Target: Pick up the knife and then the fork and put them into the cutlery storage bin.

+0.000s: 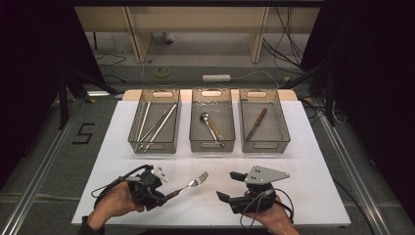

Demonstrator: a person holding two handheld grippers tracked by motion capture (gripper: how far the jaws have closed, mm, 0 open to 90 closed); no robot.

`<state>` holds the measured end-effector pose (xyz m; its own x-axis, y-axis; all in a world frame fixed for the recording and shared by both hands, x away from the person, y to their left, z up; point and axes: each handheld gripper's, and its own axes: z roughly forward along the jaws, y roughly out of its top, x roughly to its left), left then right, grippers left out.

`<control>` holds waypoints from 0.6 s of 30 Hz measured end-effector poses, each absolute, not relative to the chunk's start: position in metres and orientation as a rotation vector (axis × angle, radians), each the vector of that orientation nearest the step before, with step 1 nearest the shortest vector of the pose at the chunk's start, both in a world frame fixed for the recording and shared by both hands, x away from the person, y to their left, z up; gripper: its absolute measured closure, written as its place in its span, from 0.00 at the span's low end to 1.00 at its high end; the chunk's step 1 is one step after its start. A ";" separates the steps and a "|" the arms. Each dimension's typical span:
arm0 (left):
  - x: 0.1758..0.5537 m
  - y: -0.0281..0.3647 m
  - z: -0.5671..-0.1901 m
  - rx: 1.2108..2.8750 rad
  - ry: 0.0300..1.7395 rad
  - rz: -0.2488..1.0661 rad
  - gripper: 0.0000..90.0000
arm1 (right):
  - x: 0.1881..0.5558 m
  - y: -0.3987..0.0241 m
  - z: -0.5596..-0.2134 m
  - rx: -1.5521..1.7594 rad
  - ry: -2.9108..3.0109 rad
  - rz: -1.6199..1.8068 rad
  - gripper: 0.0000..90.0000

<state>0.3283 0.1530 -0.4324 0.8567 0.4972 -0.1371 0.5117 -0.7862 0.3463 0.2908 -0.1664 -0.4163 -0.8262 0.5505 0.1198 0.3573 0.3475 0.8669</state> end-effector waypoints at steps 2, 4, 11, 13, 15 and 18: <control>0.330 0.148 -0.431 2.663 0.736 -0.072 0.84 | 0.289 -0.162 -0.417 0.793 2.429 1.468 0.29; 0.332 0.142 -0.431 2.673 0.724 -0.080 0.84 | 0.288 -0.157 -0.417 0.761 2.444 1.457 0.29; 0.332 0.123 -0.431 2.687 0.694 -0.123 0.84 | 0.285 -0.140 -0.422 0.648 2.480 1.370 0.30; 0.333 0.117 -0.430 2.695 0.677 -0.142 0.84 | 0.284 -0.134 -0.425 0.603 2.494 1.339 0.30; 0.333 0.112 -0.429 2.703 0.658 -0.150 0.84 | 0.283 -0.128 -0.427 0.560 2.507 1.310 0.30; 0.333 0.104 -0.426 2.708 0.633 -0.158 0.84 | 0.282 -0.119 -0.431 0.491 2.530 1.260 0.31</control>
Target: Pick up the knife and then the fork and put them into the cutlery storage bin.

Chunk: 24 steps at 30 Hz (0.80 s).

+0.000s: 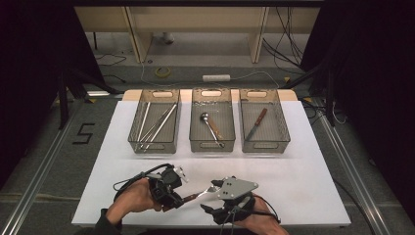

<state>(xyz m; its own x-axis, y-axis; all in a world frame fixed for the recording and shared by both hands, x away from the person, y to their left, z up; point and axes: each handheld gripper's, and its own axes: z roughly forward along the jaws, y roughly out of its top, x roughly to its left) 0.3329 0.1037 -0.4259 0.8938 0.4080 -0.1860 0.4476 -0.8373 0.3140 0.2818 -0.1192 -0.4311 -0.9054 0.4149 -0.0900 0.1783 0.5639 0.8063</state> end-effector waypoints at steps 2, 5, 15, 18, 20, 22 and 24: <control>0.333 0.099 -0.423 2.709 0.617 -0.171 0.84 | 0.281 -0.115 -0.433 0.456 2.541 1.231 0.33; 0.332 0.091 -0.420 2.715 0.596 -0.183 0.84 | 0.281 -0.108 -0.438 0.400 2.559 1.192 0.35; 0.336 0.084 -0.417 2.733 0.581 -0.204 0.84 | 0.279 -0.097 -0.446 0.276 2.565 1.068 0.41; 0.336 0.082 -0.417 2.733 0.583 -0.210 0.84 | 0.280 -0.095 -0.448 0.255 2.562 1.056 0.43; 0.337 0.082 -0.417 2.740 0.574 -0.214 0.84 | 0.280 -0.093 -0.449 0.245 2.556 1.042 0.44; 0.336 0.082 -0.417 2.739 0.574 -0.215 0.84 | 0.281 -0.092 -0.449 0.234 2.558 1.034 0.45; 0.336 0.081 -0.417 2.739 0.575 -0.220 0.84 | 0.280 -0.091 -0.450 0.221 2.559 1.034 0.47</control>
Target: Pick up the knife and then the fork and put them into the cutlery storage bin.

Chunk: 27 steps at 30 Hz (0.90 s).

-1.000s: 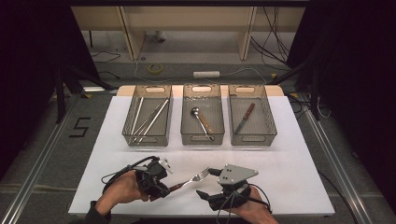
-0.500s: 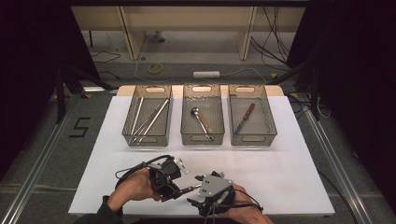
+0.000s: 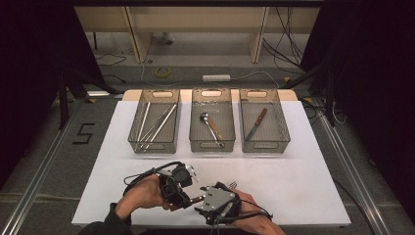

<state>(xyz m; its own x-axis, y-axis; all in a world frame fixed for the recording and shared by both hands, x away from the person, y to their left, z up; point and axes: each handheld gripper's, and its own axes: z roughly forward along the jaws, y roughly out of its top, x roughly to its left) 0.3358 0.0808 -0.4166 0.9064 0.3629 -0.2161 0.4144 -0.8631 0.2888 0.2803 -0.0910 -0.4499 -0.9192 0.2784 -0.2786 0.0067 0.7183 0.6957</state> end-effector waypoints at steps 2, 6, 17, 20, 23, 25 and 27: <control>0.336 0.080 -0.416 2.742 0.577 -0.226 0.84 | 0.279 -0.090 -0.451 0.199 2.557 1.023 0.48; 0.334 0.079 -0.415 2.730 0.571 -0.227 0.84 | 0.278 -0.087 -0.453 0.171 2.554 0.995 0.51; 0.330 0.077 -0.411 2.738 0.549 -0.252 0.84 | 0.276 -0.083 -0.459 0.063 2.549 0.909 0.63; 0.329 0.077 -0.410 2.734 0.545 -0.260 0.84 | 0.276 -0.082 -0.460 0.024 2.542 0.877 0.68; 0.329 0.077 -0.410 2.733 0.539 -0.271 0.84 | 0.274 -0.082 -0.460 0.004 2.526 0.861 0.74; 0.329 0.077 -0.411 2.731 0.536 -0.275 0.84 | 0.274 -0.082 -0.461 -0.019 2.526 0.864 0.77; 0.328 0.077 -0.410 2.727 0.533 -0.272 0.84 | 0.272 -0.082 -0.461 -0.040 2.521 0.846 0.79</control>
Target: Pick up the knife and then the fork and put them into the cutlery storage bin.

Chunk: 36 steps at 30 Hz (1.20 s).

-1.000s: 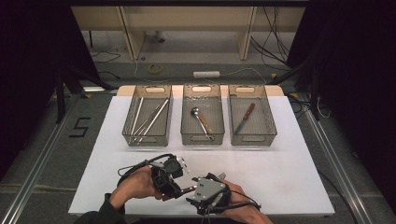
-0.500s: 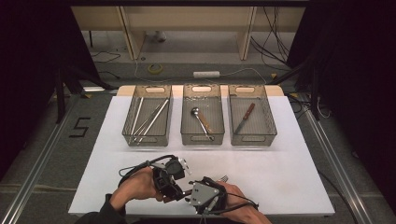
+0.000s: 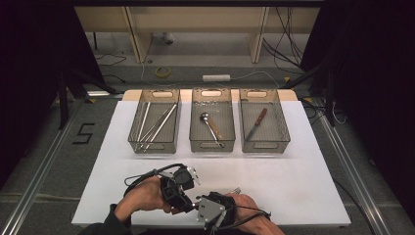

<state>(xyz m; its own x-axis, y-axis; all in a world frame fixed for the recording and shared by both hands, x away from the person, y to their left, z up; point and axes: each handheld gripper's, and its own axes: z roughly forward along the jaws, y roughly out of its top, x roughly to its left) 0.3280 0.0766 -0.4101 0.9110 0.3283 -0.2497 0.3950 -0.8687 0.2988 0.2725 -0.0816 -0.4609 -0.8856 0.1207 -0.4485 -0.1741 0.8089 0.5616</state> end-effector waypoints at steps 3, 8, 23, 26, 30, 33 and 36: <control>0.328 0.078 -0.408 2.715 0.517 -0.268 0.84 | 0.270 -0.082 -0.461 -0.082 2.503 0.832 0.82; 0.327 0.080 -0.403 2.682 0.501 -0.252 0.83 | 0.269 -0.083 -0.460 -0.187 2.491 0.775 0.87; 0.333 0.105 -0.393 2.544 0.571 -0.050 0.37 | 0.276 -0.098 -0.453 -0.159 2.459 0.724 0.87; 0.333 0.113 -0.390 2.486 0.574 -0.021 0.32 | 0.279 -0.104 -0.452 -0.114 2.458 0.732 0.87; 0.332 0.123 -0.387 2.411 0.595 0.023 0.28 | 0.284 -0.112 -0.449 -0.057 2.451 0.753 0.87; 0.331 0.130 -0.386 2.361 0.591 0.081 0.25 | 0.287 -0.118 -0.447 -0.013 2.437 0.753 0.87; 0.332 0.139 -0.387 2.295 0.621 0.092 0.24 | 0.294 -0.127 -0.445 0.020 2.425 0.744 0.87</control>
